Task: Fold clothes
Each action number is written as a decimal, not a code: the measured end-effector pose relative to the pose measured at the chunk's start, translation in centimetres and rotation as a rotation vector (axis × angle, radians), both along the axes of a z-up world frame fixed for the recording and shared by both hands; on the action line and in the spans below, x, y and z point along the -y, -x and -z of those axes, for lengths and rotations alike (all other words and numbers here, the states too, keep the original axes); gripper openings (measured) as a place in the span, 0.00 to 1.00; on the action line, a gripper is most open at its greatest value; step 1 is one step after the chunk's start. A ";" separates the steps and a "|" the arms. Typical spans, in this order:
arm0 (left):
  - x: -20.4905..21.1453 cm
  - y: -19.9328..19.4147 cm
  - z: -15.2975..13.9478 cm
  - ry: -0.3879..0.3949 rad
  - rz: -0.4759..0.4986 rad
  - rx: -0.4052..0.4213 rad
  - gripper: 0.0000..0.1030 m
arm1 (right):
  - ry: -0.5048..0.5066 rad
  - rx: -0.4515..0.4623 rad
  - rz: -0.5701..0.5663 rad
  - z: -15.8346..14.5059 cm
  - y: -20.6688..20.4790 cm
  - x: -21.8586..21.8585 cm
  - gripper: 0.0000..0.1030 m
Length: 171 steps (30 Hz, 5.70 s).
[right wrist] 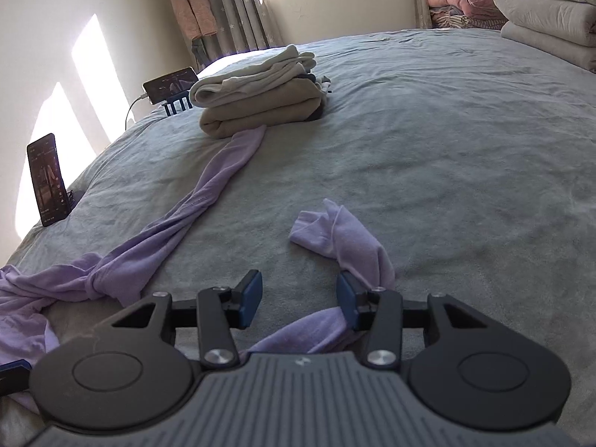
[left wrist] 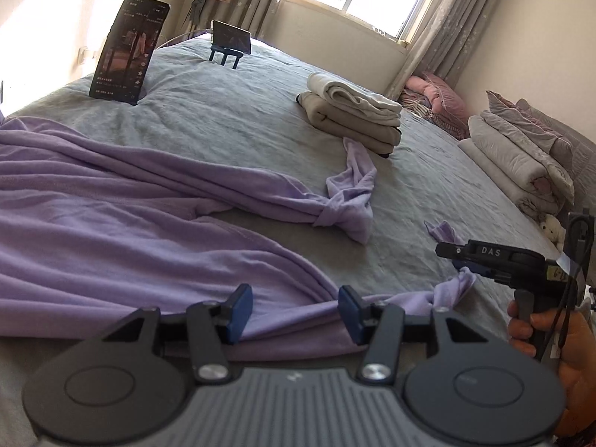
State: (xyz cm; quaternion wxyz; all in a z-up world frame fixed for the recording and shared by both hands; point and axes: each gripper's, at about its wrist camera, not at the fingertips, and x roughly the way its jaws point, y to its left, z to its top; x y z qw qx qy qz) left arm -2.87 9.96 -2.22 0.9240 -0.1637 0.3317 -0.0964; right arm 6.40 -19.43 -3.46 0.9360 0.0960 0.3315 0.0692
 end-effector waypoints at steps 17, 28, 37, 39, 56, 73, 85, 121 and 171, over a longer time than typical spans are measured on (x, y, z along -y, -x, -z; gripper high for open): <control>1.1 1.0 0.4 -0.063 -0.040 0.074 0.51 | 0.103 0.077 0.086 -1.0 1.9 0.5 0.00; 0.9 1.1 0.5 -0.060 -0.047 0.069 0.51 | 0.056 0.052 0.047 -0.5 1.6 0.4 0.30; 1.0 1.0 0.5 -0.071 -0.044 0.068 0.51 | 0.142 0.060 0.028 0.1 1.7 -0.6 0.39; 1.0 1.0 0.5 -0.071 -0.044 0.068 0.51 | 0.167 0.060 0.028 0.3 1.7 -0.8 0.24; 1.2 1.8 -0.8 -0.117 -0.051 0.060 0.51 | 0.210 0.109 0.091 -1.8 3.6 1.0 0.00; 3.0 1.7 -0.8 -0.088 0.046 0.052 0.51 | 0.136 0.082 0.020 -2.1 0.8 1.0 0.42; 3.6 2.3 -1.1 -0.089 0.081 0.061 0.51 | 0.189 0.054 0.135 -2.4 2.0 4.2 0.04; 7.9 -2.7 -0.3 -0.246 0.310 0.017 0.10 | 0.183 -0.091 0.211 -0.8 -0.4 9.1 0.37; 8.9 3.3 -1.7 -0.155 0.486 0.035 0.36 | 0.063 -0.030 0.132 -3.3 9.7 12.6 0.38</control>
